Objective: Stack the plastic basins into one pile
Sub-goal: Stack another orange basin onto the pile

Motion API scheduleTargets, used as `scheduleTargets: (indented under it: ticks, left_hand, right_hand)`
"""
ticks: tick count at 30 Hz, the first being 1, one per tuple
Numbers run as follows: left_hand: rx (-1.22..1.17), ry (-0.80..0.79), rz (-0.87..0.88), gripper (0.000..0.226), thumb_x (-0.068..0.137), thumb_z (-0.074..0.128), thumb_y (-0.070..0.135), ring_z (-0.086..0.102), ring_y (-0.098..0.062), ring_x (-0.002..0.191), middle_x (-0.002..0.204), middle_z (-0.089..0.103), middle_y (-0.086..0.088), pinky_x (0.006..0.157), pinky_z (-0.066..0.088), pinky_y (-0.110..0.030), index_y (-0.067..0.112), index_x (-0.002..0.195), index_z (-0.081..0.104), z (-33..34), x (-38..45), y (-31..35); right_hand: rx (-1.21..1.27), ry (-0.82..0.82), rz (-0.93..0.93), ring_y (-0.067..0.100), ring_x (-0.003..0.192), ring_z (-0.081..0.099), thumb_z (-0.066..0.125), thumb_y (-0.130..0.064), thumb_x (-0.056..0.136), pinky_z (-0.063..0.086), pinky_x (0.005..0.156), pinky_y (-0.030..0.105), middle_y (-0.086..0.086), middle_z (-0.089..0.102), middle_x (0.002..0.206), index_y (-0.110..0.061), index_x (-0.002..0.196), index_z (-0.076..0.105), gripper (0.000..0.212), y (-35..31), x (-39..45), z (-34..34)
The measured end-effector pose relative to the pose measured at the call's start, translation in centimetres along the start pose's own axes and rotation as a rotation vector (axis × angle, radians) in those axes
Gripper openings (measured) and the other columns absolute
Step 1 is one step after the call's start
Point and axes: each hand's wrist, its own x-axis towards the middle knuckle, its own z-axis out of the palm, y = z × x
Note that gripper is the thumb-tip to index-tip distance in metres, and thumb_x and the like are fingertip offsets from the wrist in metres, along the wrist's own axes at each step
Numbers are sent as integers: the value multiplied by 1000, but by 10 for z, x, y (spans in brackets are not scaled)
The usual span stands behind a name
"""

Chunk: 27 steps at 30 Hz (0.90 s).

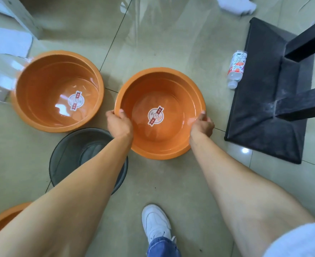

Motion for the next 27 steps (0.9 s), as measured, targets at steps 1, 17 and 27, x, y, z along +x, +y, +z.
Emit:
scheduleTargets:
  ticks: [1, 17, 27]
  left_hand:
    - [-25, 18, 4, 33, 100, 39, 31, 60, -32, 111, 119, 62, -13, 99, 47, -42, 8, 121, 48, -8, -2, 2]
    - [-225, 409, -291, 44, 100, 33, 43, 56, -30, 93, 103, 61, -12, 86, 44, -37, 4, 111, 50, -219, -36, -74]
    - [-220, 706, -482, 45, 100, 32, 44, 58, -31, 98, 109, 62, -15, 83, 41, -38, 6, 114, 50, -348, -70, -188]
  right_hand:
    - [-14, 20, -43, 31, 98, 67, 41, -46, 99, 52, 83, 37, 13, 71, 108, -11, 109, 65, 43, -6, -10, -1]
    - [-146, -229, -342, 33, 99, 65, 42, -47, 98, 44, 77, 30, 12, 72, 107, -11, 105, 65, 43, 6, -221, 26]
    - [-365, -506, -412, 31, 105, 64, 37, -45, 101, 37, 76, 25, 12, 69, 115, -9, 117, 62, 47, 100, -354, 48]
